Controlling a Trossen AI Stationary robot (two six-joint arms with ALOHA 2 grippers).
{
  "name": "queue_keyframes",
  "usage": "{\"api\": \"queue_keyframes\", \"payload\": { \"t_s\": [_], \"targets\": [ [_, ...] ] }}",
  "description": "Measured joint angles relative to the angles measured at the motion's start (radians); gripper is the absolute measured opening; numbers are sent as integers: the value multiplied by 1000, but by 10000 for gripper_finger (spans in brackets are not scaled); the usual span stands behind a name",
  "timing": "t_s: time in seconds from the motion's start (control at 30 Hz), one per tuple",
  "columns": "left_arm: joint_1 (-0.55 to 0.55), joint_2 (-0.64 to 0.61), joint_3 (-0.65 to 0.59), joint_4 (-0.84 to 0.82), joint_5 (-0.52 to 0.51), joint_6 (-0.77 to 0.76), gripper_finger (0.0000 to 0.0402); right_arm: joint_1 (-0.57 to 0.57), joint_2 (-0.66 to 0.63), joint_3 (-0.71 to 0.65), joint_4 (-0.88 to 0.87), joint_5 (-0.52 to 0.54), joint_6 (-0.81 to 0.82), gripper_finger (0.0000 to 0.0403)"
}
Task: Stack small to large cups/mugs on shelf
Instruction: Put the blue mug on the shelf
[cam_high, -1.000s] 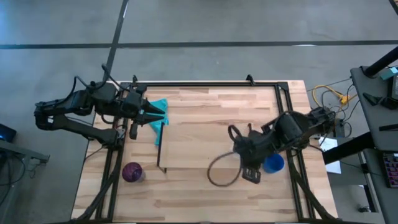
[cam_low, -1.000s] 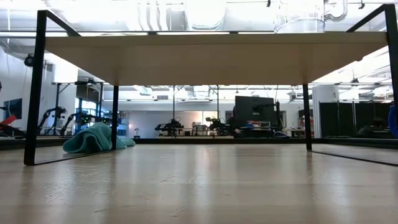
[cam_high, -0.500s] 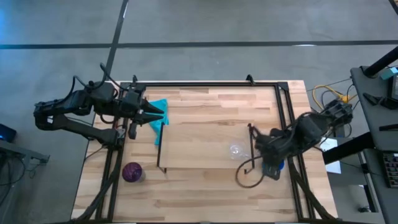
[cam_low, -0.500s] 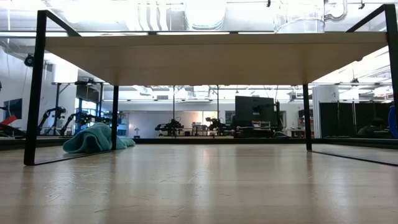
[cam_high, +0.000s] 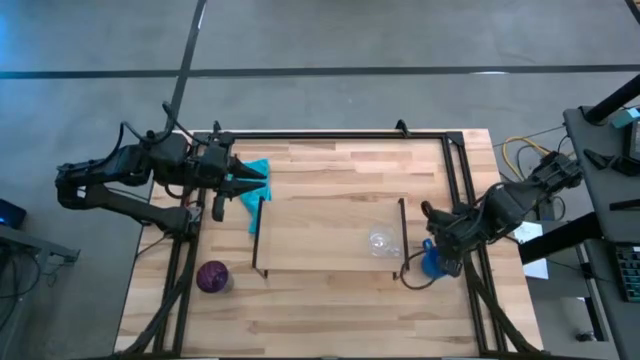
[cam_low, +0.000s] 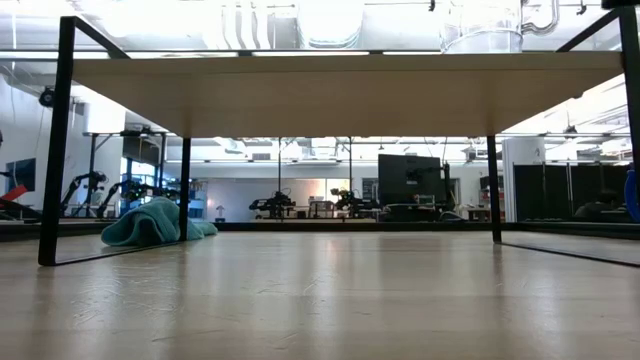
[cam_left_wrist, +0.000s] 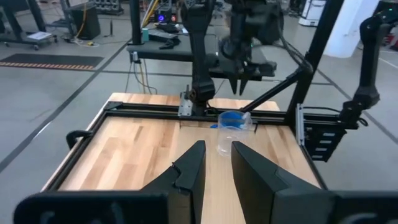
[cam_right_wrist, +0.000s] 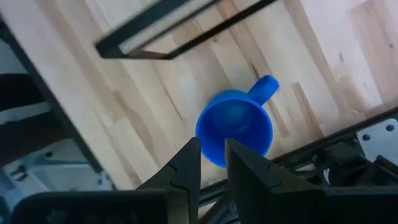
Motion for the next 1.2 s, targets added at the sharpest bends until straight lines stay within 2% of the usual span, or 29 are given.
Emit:
{"api": "queue_keyframes", "payload": {
  "t_s": [0.37, 0.6, 0.73, 1.03, 1.2],
  "targets": [
    [0, 18, 0, 35, -31, 0, 63, 0, -2, -259, 224, -130, -57, 68],
    [0, 22, 0, 37, -32, 0, 63, 0, -3, -334, 276, -131, 90, 68],
    [0, 24, 0, 38, -32, -1, 63, 3, -4, -352, 277, -137, 205, 68],
    [0, 25, 0, 44, -32, -1, 63, 49, -4, -310, 328, -138, 169, 68],
    [0, 25, 0, 44, -32, -1, 63, 92, 10, -319, 323, -138, 206, 68]
  ]
}}
